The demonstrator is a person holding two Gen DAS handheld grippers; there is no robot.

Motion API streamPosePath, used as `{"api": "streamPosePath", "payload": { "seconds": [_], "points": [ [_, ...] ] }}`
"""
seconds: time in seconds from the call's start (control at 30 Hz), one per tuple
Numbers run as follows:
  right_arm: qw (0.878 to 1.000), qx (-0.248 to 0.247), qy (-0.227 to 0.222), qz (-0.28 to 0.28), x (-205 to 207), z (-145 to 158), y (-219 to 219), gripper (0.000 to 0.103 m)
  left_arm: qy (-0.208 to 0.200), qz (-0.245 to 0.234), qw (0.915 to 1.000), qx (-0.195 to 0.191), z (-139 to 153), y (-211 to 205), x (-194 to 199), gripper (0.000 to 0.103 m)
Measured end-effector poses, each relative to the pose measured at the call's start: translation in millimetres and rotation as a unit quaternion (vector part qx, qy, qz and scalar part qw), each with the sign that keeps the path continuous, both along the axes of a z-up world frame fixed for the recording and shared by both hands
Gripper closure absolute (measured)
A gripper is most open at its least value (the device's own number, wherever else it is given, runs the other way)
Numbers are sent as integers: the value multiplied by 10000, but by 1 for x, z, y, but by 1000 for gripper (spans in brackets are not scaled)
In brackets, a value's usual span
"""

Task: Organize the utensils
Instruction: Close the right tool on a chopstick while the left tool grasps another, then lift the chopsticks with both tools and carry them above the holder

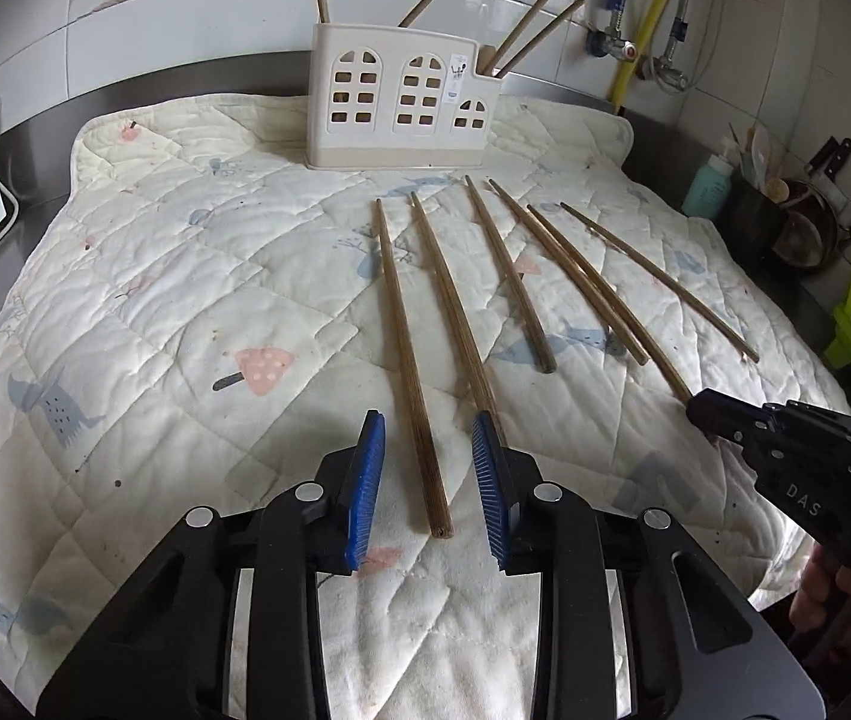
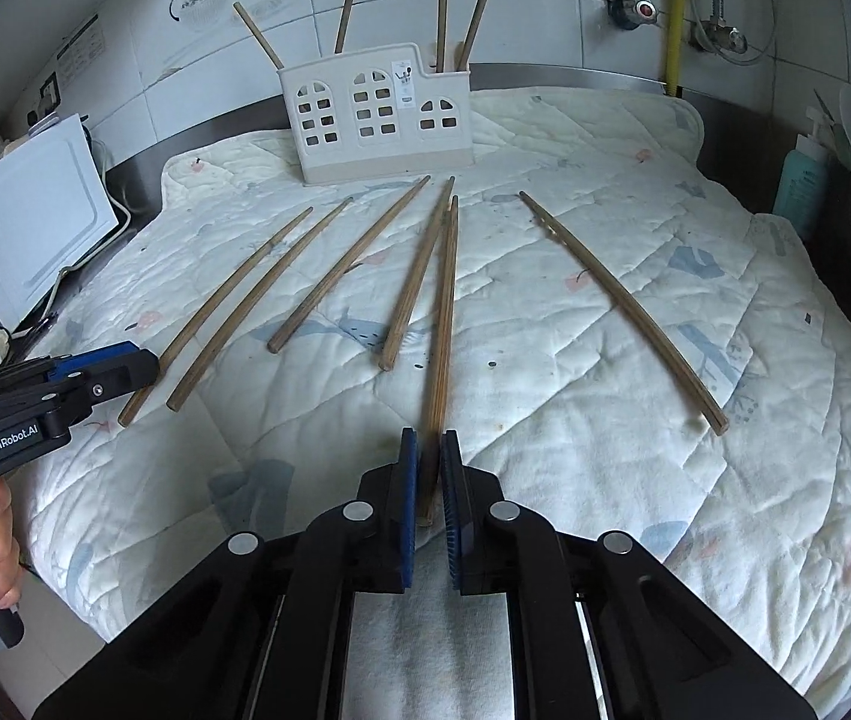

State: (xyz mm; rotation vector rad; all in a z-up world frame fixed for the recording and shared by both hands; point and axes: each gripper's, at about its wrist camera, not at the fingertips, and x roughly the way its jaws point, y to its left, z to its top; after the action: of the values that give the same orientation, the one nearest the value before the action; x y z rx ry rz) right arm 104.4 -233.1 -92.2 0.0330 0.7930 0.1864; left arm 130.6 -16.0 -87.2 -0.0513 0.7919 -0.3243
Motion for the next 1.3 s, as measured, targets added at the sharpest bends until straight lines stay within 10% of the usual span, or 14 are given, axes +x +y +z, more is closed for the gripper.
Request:
{"api": "streamPosePath", "payload": {
  "seconds": [0.6, 1.3],
  "points": [
    [9998, 92, -126, -144, 0, 1, -2, 96, 258, 241, 9993, -72, -9, 1, 21, 97],
    [9901, 116, -1348, 383, 33, 132, -19, 97, -723, -3, 9974, -53, 64, 21, 30, 98]
  ]
}}
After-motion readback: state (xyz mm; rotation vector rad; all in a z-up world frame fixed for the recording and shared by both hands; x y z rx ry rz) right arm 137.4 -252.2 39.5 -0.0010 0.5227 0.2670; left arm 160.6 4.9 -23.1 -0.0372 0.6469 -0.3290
